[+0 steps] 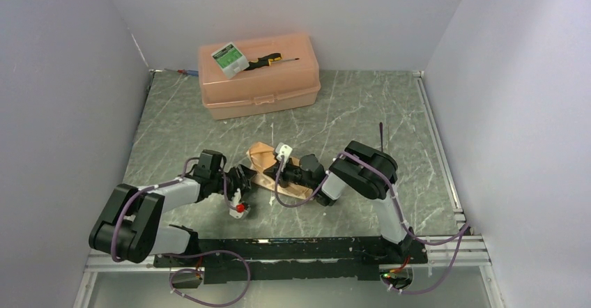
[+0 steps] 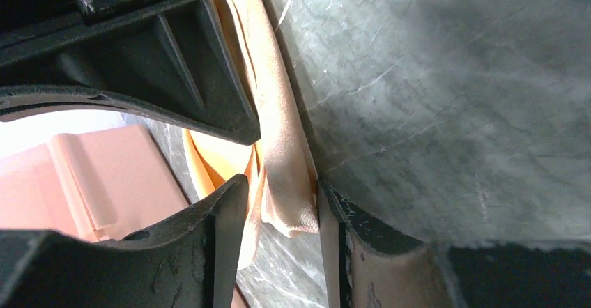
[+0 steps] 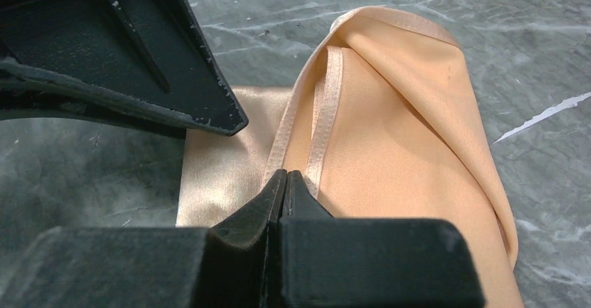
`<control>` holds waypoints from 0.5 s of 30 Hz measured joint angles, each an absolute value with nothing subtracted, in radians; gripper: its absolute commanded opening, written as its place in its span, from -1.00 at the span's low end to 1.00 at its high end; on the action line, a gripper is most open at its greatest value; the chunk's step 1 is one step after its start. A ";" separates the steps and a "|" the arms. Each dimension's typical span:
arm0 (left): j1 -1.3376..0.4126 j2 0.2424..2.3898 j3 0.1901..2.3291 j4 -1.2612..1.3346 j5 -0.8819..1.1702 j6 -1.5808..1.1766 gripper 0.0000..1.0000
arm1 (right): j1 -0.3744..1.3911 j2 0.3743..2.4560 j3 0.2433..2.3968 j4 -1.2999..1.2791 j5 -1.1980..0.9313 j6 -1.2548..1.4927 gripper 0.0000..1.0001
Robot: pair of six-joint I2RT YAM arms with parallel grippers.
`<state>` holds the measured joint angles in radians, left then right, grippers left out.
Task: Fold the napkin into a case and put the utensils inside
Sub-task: Pick up the top corner of the smaller rectangle folded napkin from the center of the board.
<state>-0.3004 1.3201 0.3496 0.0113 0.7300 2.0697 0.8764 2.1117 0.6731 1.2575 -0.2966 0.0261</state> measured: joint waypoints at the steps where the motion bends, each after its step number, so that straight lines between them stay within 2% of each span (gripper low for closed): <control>1: -0.301 1.324 0.352 0.015 0.726 2.070 -0.04 | 0.876 2.112 0.672 1.260 -0.297 0.026 -1.00; 11: -0.300 1.406 0.382 0.114 0.709 2.070 -0.02 | 0.873 2.123 0.674 1.275 -0.304 0.019 -1.00; 15: -0.300 1.420 0.388 0.136 0.706 2.070 -0.16 | 0.872 2.124 0.674 1.277 -0.308 0.019 -1.00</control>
